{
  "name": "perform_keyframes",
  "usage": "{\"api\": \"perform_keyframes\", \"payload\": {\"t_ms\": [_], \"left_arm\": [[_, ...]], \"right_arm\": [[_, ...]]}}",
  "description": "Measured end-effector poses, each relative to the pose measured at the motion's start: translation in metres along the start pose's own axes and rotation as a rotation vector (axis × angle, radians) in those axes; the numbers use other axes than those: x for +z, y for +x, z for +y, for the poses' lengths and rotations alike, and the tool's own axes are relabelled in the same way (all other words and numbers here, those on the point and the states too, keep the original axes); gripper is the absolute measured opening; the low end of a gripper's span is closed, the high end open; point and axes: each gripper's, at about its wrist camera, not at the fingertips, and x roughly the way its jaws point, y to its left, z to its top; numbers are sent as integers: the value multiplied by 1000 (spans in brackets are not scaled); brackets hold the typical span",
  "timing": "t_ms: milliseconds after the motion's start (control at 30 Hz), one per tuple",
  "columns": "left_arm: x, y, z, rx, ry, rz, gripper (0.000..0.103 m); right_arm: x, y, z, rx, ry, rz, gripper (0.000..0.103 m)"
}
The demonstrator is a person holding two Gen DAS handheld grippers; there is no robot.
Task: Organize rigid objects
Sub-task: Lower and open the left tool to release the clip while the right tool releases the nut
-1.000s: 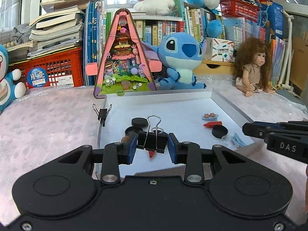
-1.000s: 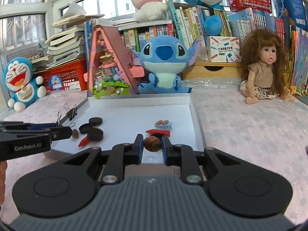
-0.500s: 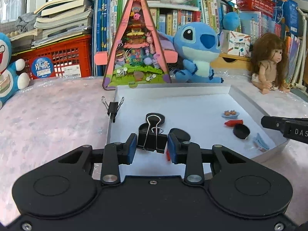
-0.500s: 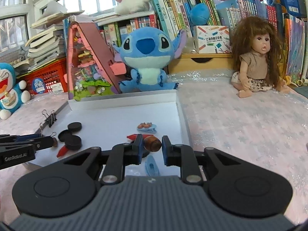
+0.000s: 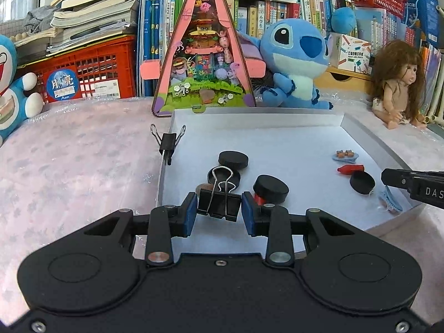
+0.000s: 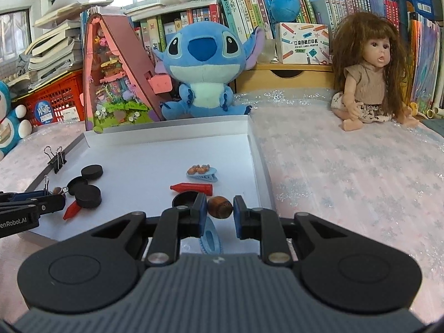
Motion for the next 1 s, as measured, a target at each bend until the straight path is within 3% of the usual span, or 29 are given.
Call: {"api": "perform_keyframes", "payload": {"t_ms": [900,1000], "left_arm": [[3,11,-3,6,0,6,33],[5,11,-3,5,-4,6,33]], "right_arm": [[2,14,8,-18,-30,26,27],[2,13,8,-17,-26,24,32]]}}
